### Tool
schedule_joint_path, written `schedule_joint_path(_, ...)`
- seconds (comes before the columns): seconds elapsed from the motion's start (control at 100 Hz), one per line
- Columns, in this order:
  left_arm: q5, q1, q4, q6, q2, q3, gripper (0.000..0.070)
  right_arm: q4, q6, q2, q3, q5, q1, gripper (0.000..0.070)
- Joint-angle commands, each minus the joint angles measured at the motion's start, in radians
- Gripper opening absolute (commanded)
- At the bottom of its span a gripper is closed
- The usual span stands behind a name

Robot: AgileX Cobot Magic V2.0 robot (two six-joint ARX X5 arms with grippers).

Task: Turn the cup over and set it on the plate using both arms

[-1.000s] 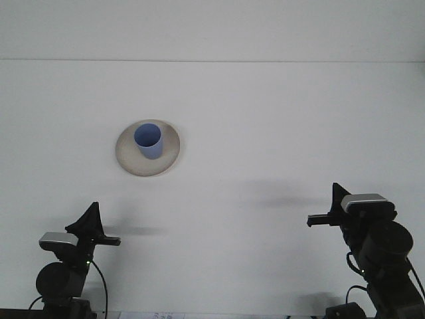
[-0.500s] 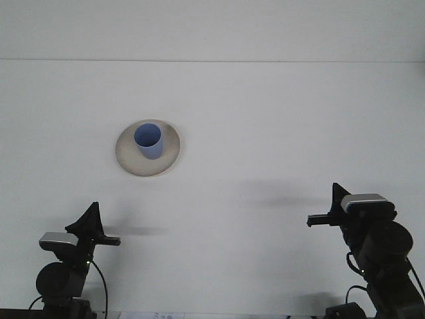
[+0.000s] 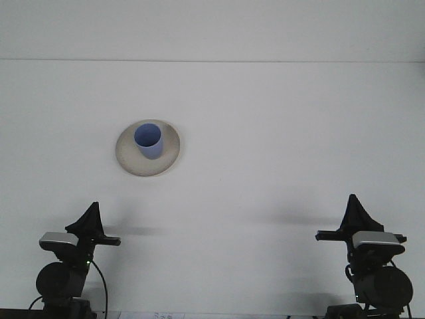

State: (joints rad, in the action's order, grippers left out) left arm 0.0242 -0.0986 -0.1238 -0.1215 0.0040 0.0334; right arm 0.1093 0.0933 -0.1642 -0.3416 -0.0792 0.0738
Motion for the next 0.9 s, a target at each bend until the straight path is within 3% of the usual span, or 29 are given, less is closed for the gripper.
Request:
schedule_joint_path(0.0, -0.002, 0.000, -0.011, 0.001, -0.001, -0.019, 0.0012, -0.010, -0.011, 0.050, 0.039, 0.001, -0.028, 0.0000)
schedule_joint_path(0.13, -0.002, 0.000, -0.011, 0.001, -0.001, -0.019, 0.0012, -0.011, -0.010, 0.169, 0.131, 0.000, -0.089, 0.0000)
schedule_joint_path(0.52, -0.002, 0.000, -0.007, 0.001, 0.001, -0.019, 0.0012, -0.159, 0.000, 0.163, 0.331, 0.004, -0.118, 0.0000)
schedule_joint_path(0.89, -0.002, 0.000, -0.008, 0.001, 0.001, -0.019, 0.0012, -0.198, 0.000, 0.163, 0.329, 0.010, -0.113, 0.0000)
